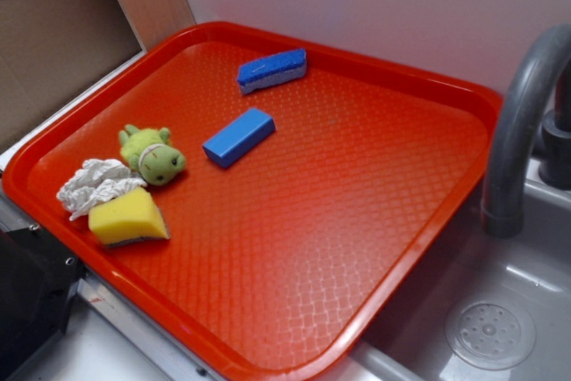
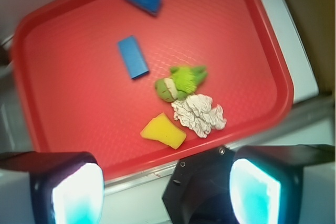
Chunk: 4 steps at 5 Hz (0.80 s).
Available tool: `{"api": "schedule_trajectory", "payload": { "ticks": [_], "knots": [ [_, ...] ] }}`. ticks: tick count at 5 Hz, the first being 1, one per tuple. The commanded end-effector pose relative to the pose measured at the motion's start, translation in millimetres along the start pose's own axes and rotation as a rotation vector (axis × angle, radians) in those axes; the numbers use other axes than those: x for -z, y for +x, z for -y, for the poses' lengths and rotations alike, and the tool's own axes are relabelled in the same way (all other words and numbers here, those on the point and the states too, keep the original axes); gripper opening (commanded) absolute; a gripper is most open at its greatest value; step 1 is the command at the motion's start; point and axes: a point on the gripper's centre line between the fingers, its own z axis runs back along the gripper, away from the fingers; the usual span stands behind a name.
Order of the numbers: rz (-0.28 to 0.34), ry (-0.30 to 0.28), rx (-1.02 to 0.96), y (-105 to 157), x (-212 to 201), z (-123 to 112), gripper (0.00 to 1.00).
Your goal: Grab the green animal.
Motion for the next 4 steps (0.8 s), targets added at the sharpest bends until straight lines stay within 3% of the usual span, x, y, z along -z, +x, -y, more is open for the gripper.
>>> {"api": "schedule_trajectory", "payload": {
  "ticks": [1, 3, 4],
  "knots": [
    [-0.012, 0.018, -0.282, 27.0, 46.5, 0.1, 1.00],
    [0.004, -0.003, -0.577, 57.1, 89.1, -2.8, 1.00],
    [0.016, 0.054, -0.717, 68.2, 110.8, -5.3, 1.00]
  ]
}}
